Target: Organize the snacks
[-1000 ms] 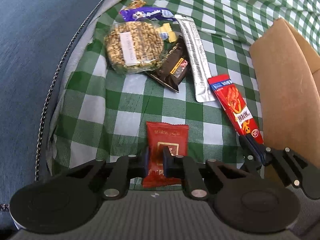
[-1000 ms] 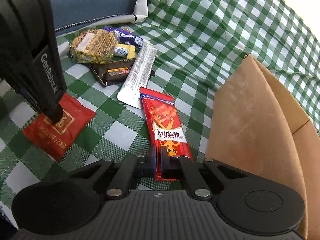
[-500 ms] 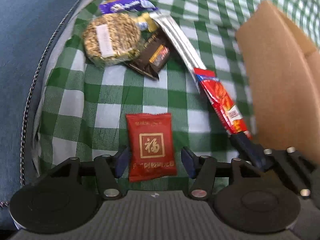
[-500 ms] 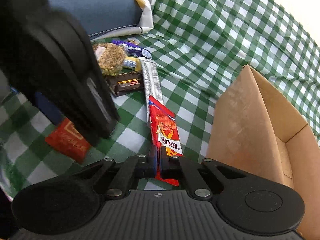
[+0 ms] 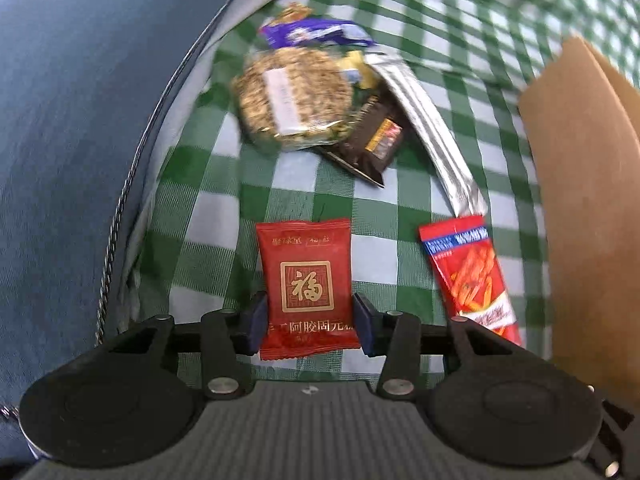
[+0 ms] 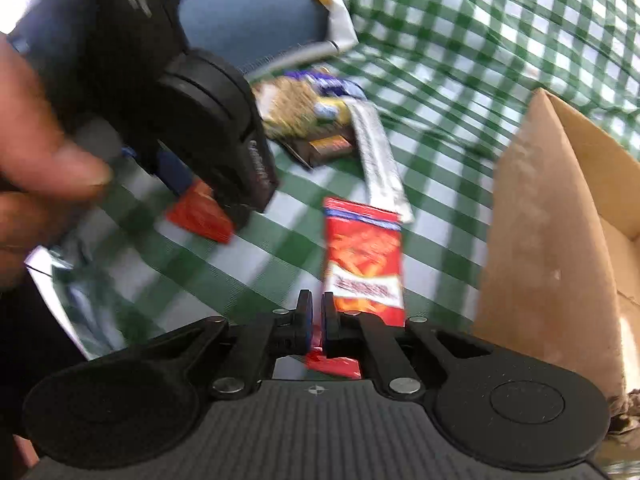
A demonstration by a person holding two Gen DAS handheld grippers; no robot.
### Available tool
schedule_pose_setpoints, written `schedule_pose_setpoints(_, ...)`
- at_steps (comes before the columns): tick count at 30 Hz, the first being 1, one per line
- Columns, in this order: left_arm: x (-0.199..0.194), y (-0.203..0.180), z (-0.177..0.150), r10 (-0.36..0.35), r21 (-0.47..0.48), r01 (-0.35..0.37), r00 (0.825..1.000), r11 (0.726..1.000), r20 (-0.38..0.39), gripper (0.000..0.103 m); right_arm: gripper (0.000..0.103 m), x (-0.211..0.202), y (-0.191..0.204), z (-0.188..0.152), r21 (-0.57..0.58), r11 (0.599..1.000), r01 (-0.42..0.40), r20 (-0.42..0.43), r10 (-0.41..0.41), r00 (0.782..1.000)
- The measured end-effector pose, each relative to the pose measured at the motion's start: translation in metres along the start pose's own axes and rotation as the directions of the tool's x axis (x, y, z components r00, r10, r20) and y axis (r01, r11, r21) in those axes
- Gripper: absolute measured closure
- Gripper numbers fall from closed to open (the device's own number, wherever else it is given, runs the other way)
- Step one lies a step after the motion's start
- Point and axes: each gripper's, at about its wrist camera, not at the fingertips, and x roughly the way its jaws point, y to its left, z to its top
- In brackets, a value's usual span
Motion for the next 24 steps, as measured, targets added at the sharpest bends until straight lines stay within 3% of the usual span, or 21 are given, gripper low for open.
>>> schedule_pose_setpoints(2,0.001,0.005,0.001,-0.027,-0.04,0.026,0.999,0.999,-0.019,0.052,0.079,-0.003,0.0,0.002,0.0,1.0,-0.005,0.027,0.005,1.0)
schedule_pose_setpoints(4,0.002,0.003,0.0,-0.022,-0.034,0.021,0.999,0.999,-0.027,0.05,0.045,-0.002,-0.005,0.004,0.027,1.0,0.015,0.04,-0.016,0.999)
schedule_pose_setpoints(5,0.003,0.001,0.0,-0.015,-0.022,0.014,0.999,1.0,-0.029,0.048,0.041,0.0,-0.009,0.004,0.047,0.998,0.029,0.034,-0.03,0.999)
schedule_pose_setpoints(12,0.01,-0.004,0.001,0.004,-0.011,-0.005,0.999,1.0,-0.033,0.039,0.03,0.027,-0.036,0.003,0.167,0.984,0.053,-0.049,-0.046,0.998)
schedule_pose_setpoints(18,0.014,-0.01,0.001,0.029,0.031,-0.028,0.999,0.999,-0.028,0.036,0.029,0.044,-0.044,-0.001,0.222,0.975,0.024,-0.105,0.0,0.995)
schedule_pose_setpoints(20,0.015,-0.014,0.002,0.043,0.052,-0.042,0.999,0.998,-0.024,0.036,0.035,0.044,-0.043,0.0,0.208,0.978,0.024,-0.101,-0.003,0.995)
schedule_pose_setpoints(22,0.016,-0.018,0.001,0.061,0.081,-0.059,0.998,0.995,-0.017,0.036,0.049,0.042,-0.041,0.0,0.187,0.982,0.031,-0.089,-0.015,0.996)
schedule_pose_setpoints(24,0.016,-0.02,0.0,0.075,0.102,-0.074,0.997,0.992,-0.008,0.04,0.052,0.041,-0.038,0.001,0.168,0.985,0.032,-0.081,-0.018,0.997)
